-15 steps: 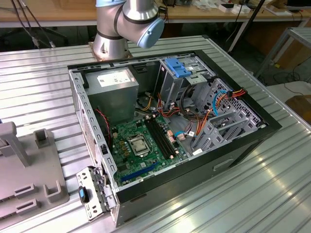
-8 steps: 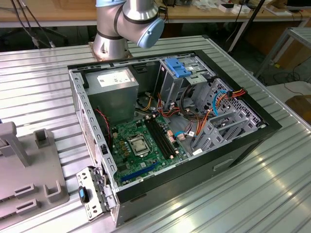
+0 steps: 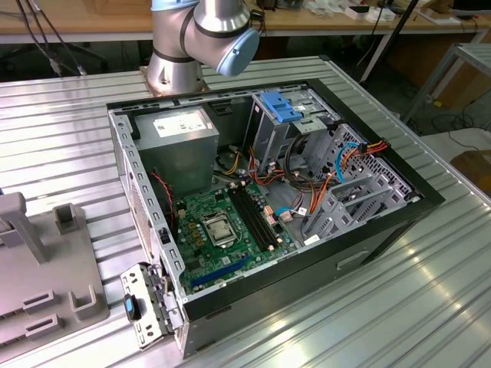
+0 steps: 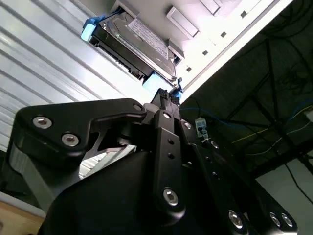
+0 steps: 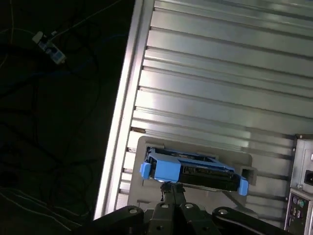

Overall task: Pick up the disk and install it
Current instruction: 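Pick up the disk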

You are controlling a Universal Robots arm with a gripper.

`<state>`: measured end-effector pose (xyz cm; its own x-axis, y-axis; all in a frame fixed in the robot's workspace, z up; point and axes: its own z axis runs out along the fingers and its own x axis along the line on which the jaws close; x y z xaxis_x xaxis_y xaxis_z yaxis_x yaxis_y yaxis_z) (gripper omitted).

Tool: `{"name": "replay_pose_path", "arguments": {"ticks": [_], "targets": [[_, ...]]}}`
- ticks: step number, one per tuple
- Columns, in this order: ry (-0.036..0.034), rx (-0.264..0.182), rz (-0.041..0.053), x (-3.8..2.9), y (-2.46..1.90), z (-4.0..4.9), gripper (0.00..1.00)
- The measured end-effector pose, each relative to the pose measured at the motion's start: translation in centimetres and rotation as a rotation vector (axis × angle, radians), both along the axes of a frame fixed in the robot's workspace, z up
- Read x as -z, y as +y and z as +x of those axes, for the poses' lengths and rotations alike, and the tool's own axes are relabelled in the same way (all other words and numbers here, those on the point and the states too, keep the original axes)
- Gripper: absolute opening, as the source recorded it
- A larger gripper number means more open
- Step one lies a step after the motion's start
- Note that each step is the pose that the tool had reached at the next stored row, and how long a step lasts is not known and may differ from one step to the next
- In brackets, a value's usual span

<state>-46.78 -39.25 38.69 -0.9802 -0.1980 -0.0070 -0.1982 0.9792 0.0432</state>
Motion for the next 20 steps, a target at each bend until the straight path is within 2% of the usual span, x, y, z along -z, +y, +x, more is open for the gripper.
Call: {"name": "replay_pose_path", "arguments": {"ticks": [2,3,5,7,13,16,20], "targets": [[0.0,-0.046,0.0,0.0,0.0,0.0,0.11],[0.0,-0.088,-0.0002,0.0,0.0,0.0,0.11],[0.0,-0.132,-0.0004,0.0,0.0,0.0,0.11],[0.0001,-0.209,-0.002,0.0,-0.01,0.01,0.11],[0.0,-0.32,-0.0028,0.0,0.0,0.0,0.11],[0.0004,-0.409,-0.0052,0.0,0.0,0.0,0.11],[0.0003,-0.483,-0.0059,0.0,0.0,0.0,0.11]]}}
